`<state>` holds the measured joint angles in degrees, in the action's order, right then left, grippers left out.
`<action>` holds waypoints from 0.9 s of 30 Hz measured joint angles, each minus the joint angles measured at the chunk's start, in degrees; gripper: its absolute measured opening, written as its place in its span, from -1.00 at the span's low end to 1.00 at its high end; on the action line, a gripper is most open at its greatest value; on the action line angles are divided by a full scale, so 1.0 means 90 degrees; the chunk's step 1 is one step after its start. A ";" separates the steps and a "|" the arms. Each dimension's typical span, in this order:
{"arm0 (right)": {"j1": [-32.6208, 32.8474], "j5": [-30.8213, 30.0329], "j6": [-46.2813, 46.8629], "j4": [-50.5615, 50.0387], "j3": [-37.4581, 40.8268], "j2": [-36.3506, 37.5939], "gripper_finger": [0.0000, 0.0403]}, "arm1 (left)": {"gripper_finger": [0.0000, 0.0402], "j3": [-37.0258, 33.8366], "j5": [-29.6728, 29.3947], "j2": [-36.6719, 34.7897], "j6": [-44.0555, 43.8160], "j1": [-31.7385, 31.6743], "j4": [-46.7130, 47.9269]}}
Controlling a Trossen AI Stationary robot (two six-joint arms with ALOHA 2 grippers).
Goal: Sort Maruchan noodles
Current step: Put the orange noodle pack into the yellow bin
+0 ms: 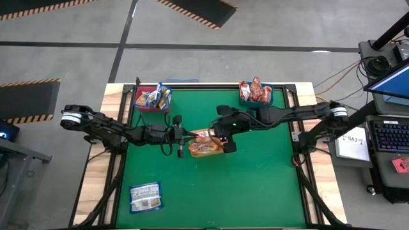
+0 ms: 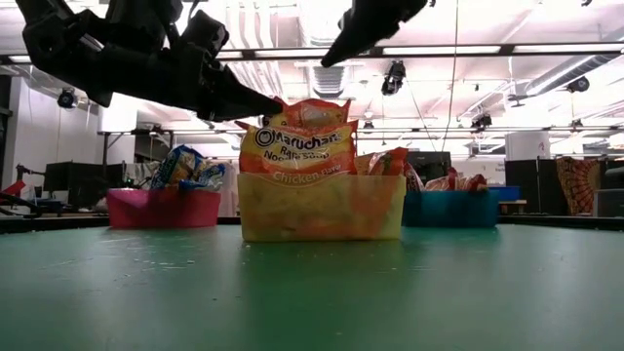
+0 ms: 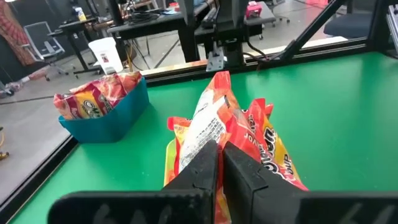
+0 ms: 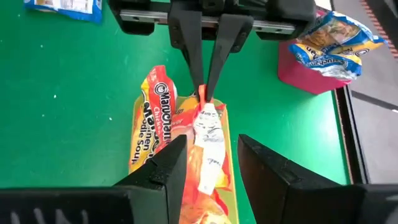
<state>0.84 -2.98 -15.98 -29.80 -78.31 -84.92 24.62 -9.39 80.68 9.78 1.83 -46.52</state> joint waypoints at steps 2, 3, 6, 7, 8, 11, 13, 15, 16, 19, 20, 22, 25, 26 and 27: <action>0.0000 0.0002 0.0076 0.0496 0.0481 0.0212 -0.37 | -0.99 0.0000 0.0000 -0.0002 -0.0026 0.0000 0.0000; 0.0000 0.0005 0.0119 0.0816 0.0735 0.0305 -0.37 | -1.00 0.0000 0.0000 -0.0005 -0.0028 0.0000 0.0000; 0.0000 0.0006 0.0203 0.1717 0.1507 0.0532 -0.38 | -1.00 0.0000 0.0000 -0.0018 -0.0058 0.0000 0.0000; 0.0000 0.0007 0.0250 0.2034 0.1755 0.0587 -0.38 | -1.00 0.0000 0.0000 -0.0019 -0.0099 0.0000 0.0001; -0.0006 0.0007 0.0310 0.2349 0.2002 0.0652 -0.38 | -1.00 0.0000 0.0000 -0.0018 -0.0137 0.0000 0.0002; -0.0012 0.0015 0.0501 0.3178 0.2606 0.0799 -0.38 | -1.00 0.0000 0.0000 -0.0025 -0.0205 0.0001 0.0059; -0.0012 0.0019 0.0592 0.3512 0.2897 0.0860 -0.38 | -1.00 0.0000 0.0000 -0.0035 -0.0255 0.0002 0.0096; -0.0012 0.0019 0.0674 0.3721 0.3076 0.0866 -0.38 | -1.00 0.0000 0.0000 -0.0081 -0.0282 0.0015 0.0151; -0.0012 0.0018 0.0696 0.3768 0.3146 0.0881 -0.38 | -1.00 0.0000 0.0002 -0.0100 -0.0292 0.0015 0.0150; -0.0012 0.0017 0.0714 0.4022 0.3305 0.0888 -0.38 | -1.00 -0.0002 0.0002 -0.0214 -0.0313 0.0024 0.0224; -0.0012 0.0015 0.0726 0.4078 0.3353 0.0888 -0.38 | -1.00 -0.0002 0.0002 -0.0240 -0.0313 0.0027 0.0223; -0.0012 -0.0001 0.0716 0.4291 0.3448 0.0855 -0.38 | -1.00 -0.0004 0.0004 -0.0318 -0.0335 0.0032 0.0361; -0.0043 -0.0006 0.0659 0.4577 0.3529 0.0768 -0.38 | -1.00 -0.0005 0.0004 -0.0351 -0.0362 0.0054 0.0458; -0.0059 -0.0007 0.0647 0.4677 0.3531 0.0718 -0.38 | -1.00 -0.0005 0.0012 -0.0357 -0.0382 0.0066 0.0480; -0.0091 -0.0005 0.0637 0.4780 0.3524 0.0669 -0.38 | -1.00 -0.0005 0.0079 -0.0357 -0.0401 0.0071 0.0478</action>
<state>0.02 -3.03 -10.25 13.21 -46.60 -78.90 24.58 -8.68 77.47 6.17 2.47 -42.22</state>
